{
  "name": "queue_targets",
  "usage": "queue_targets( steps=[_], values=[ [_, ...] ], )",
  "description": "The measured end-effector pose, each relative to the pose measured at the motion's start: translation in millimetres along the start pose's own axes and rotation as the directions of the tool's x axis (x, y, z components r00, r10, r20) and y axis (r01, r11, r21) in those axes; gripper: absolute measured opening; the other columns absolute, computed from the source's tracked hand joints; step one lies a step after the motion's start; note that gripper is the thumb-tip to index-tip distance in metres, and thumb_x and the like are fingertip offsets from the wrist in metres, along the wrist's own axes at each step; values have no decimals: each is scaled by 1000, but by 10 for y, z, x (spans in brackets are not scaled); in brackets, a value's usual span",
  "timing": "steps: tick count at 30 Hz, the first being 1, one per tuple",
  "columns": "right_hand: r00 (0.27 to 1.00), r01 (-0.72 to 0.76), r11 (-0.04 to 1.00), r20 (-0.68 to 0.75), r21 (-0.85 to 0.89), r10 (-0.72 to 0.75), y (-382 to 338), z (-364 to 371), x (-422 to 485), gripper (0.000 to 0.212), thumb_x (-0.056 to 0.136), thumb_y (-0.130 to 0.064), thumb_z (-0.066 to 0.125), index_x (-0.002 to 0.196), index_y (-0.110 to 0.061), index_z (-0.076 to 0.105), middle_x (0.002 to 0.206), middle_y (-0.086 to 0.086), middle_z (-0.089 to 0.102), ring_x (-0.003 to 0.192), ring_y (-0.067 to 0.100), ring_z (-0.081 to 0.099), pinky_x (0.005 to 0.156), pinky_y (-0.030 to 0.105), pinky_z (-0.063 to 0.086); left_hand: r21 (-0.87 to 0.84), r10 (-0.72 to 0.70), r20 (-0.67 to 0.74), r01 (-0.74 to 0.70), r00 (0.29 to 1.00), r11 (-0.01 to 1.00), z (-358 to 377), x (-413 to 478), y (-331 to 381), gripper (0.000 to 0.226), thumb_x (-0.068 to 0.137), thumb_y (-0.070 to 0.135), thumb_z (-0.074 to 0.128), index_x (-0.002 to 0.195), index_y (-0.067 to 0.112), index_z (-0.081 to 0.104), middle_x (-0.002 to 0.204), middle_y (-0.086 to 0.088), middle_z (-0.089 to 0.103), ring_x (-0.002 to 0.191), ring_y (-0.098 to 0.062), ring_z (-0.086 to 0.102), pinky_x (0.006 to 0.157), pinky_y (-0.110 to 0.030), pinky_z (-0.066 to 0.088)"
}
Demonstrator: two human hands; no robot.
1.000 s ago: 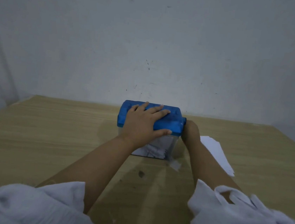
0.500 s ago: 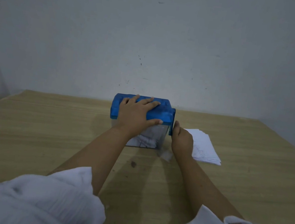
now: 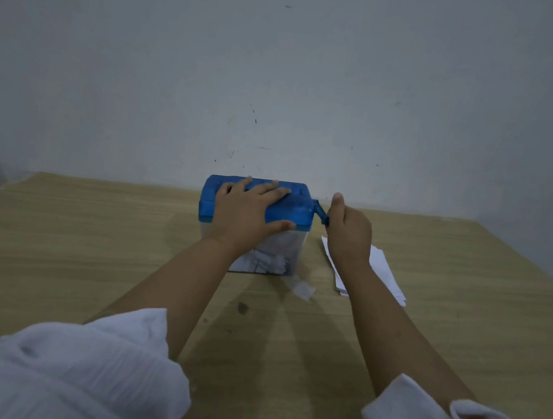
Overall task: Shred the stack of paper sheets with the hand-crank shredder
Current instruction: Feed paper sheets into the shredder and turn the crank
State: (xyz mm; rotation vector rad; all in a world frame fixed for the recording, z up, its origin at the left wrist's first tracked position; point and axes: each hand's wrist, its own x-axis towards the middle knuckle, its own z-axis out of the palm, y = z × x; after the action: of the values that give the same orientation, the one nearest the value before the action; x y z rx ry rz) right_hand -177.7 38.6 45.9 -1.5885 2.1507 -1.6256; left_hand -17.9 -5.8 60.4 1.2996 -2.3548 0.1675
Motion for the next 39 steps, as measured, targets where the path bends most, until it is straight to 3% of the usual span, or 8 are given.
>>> queue_targets(
  steps=[4,11,13,16,21,25,31,39],
  values=[
    [999,-6,1000,-32,3,6,111,91,-116,57,103,-30,28,49,-14,33,47,0,36,45,12,33,45,27,19,5,8,-20,-8,1000,1000,20,16,-11,64,85,67,40,143,42,29,152,17,27,142,-23,21,110,-40,15],
    [991,-26,998,128,-61,34,274,166,-308,48,102,-38,24,60,-20,39,57,-5,45,54,8,42,50,26,27,92,52,-89,-44,995,995,122,-1,-37,66,86,68,35,143,36,34,148,9,37,137,-22,30,112,-47,13],
    [987,-49,999,153,5,47,299,118,-328,43,101,-40,23,74,-16,48,64,-3,51,61,9,47,57,29,33,72,32,-162,-21,986,997,186,-78,15,68,87,66,26,142,28,39,144,2,42,136,-27,33,113,-55,2],
    [990,-105,994,93,20,103,463,-38,-306,43,100,-42,24,95,-12,53,70,1,55,67,18,53,61,31,36,-6,-1,-204,0,979,1000,288,-233,149,67,90,53,15,147,20,31,151,-1,32,144,-26,17,108,-44,-25],
    [987,-157,960,-24,-230,156,913,-314,-166,25,97,-21,44,93,-2,59,78,12,60,79,31,57,62,32,35,-244,268,-343,-360,901,901,386,-515,550,42,93,28,38,126,11,57,126,-5,60,125,-19,49,110,-33,30],
    [968,-244,887,-42,-392,248,1079,-401,-194,23,93,-22,48,100,-7,63,108,11,59,103,31,52,83,37,40,-478,338,-109,-348,935,807,520,-578,1004,38,97,20,44,132,11,52,131,-5,56,122,-14,47,101,-18,32],
    [898,-358,726,-3,-588,440,1186,-465,-239,56,89,-50,52,123,-7,49,129,12,42,120,31,37,96,39,32,-459,166,216,-50,962,887,928,-507,1167,54,100,36,39,149,18,25,155,1,24,142,-11,21,112,-21,16],
    [893,-431,818,-52,-382,447,1249,-486,-147,39,86,-35,62,119,-16,55,127,7,49,120,28,41,95,36,31,-404,201,306,-65,931,913,931,-481,1196,56,97,49,39,146,23,34,155,4,24,142,-11,18,113,-25,14]
  ],
)
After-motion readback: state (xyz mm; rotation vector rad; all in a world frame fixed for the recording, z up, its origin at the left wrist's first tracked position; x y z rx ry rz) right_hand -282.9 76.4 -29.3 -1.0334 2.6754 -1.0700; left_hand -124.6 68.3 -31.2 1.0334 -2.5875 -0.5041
